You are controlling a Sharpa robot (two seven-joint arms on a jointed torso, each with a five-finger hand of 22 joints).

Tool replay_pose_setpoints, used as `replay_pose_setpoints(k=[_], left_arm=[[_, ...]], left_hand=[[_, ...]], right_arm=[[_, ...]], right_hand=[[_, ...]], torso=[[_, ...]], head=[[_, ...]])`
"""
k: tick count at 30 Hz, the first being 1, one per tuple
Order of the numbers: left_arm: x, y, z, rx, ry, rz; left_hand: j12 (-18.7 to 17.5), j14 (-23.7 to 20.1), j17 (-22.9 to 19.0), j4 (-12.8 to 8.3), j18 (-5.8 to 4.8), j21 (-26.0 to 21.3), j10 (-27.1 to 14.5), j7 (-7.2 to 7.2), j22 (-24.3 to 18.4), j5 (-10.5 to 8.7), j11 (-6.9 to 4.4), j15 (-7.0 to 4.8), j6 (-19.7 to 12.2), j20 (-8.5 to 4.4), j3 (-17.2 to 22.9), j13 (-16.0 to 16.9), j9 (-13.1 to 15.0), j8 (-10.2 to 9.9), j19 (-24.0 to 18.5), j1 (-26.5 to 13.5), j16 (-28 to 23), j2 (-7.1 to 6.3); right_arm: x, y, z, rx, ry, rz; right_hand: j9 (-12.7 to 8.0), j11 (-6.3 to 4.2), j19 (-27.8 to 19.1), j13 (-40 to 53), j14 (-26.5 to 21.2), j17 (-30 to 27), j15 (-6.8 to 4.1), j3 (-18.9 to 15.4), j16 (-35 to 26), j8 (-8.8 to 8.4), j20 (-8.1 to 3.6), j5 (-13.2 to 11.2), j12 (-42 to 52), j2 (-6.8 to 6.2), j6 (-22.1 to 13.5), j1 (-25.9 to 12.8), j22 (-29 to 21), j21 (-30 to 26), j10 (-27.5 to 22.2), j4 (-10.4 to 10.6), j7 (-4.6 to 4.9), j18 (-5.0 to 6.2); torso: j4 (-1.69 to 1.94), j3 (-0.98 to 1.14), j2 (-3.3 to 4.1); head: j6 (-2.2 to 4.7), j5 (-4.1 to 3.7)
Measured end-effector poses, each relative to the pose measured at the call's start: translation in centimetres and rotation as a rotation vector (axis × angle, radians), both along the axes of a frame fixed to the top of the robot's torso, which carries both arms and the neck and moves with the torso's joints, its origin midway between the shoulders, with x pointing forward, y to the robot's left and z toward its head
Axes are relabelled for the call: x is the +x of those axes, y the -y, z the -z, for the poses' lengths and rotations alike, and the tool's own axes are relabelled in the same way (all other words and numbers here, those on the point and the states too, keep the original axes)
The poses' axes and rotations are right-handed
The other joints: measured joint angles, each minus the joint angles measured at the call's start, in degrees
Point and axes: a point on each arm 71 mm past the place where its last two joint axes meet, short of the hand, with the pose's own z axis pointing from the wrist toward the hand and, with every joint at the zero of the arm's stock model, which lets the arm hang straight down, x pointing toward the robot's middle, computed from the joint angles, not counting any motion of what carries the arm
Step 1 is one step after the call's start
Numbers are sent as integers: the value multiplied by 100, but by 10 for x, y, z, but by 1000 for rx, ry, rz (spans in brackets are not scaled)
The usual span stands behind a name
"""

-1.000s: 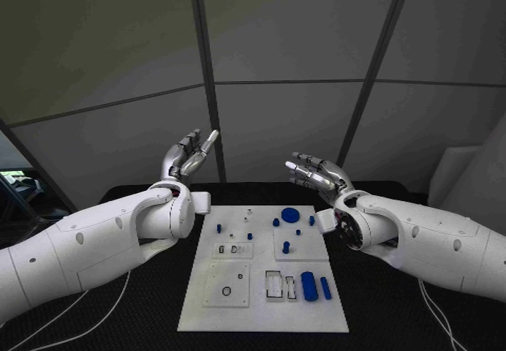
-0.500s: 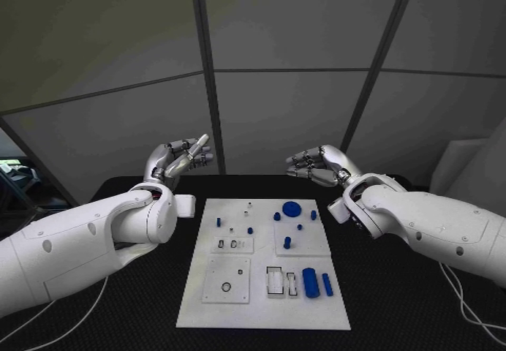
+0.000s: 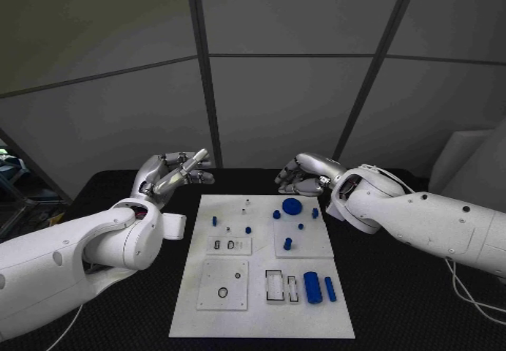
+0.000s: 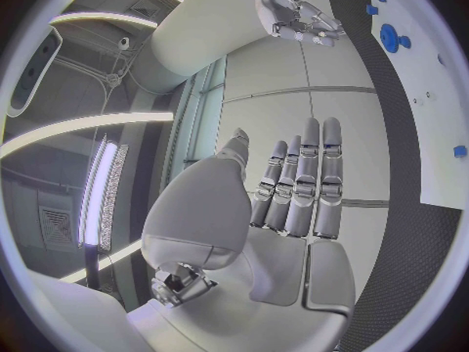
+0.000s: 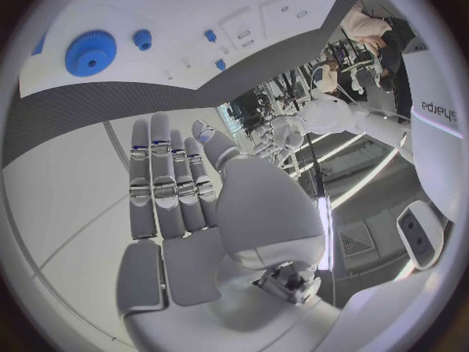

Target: Assemble the parts on the task board

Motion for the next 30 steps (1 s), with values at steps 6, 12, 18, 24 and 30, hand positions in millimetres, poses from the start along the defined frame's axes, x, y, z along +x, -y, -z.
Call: replay_pose_setpoints(k=[6,12,18,24,30], left_arm=[[-6,4,-3,14,19,38],[-8,9,-4,19,28,67],[-9,11,-5,22,31,83],[-10,10,-5,25,31,87],[-10,10,-5,26,31,91]], left_hand=[[-30,9,56,-9,0,0,10,-21,0,0,-10,9,19,0,9,0,0,-36,0,30,0,30],[-67,8,86,-9,0,0,10,-21,-1,0,-9,9,19,-20,9,-1,-5,-62,20,30,-47,30],[-95,8,112,-8,0,0,9,-21,-1,0,-9,9,19,-20,8,-1,-11,-84,20,30,-80,30],[-95,8,113,-8,0,0,9,-21,-2,0,-9,9,19,-20,8,-1,-11,-84,20,30,-80,30],[-95,8,121,-8,-1,0,9,-8,-2,0,-9,9,32,1,8,-1,-11,-84,41,30,-79,30]], right_arm=[[-1,-10,4,-165,14,8],[0,-15,8,-263,10,18],[1,-17,11,-326,1,28],[2,-17,13,-369,1,42],[3,-21,14,-393,2,44]], right_hand=[[-4,-44,418,16,533,666,-151,-36,868,-144,-215,-87,-45,-438,-52,-334,477,861,-174,202,-69,1],[-2,-62,520,17,533,1464,-151,52,2082,-144,-230,-87,-45,-513,-74,-259,818,1439,-191,405,-91,1],[-1,-51,455,17,533,2206,-151,156,2993,-144,-229,-87,-45,-589,-74,-183,1107,1854,-241,527,-91,1],[-2,-71,479,16,533,2897,-151,250,3729,-144,-207,-86,-44,-619,-74,-153,1619,2324,-261,620,-91,0],[-2,-71,620,16,533,3321,-151,364,4156,-144,-224,-86,-44,-641,-74,-131,2033,2658,-261,675,-91,0]], torso=[[53,-29,176],[79,-46,289],[97,-57,351],[107,-60,386],[103,-60,410]], head=[[29,-42],[34,-68],[36,-86],[33,-86],[41,-74]])
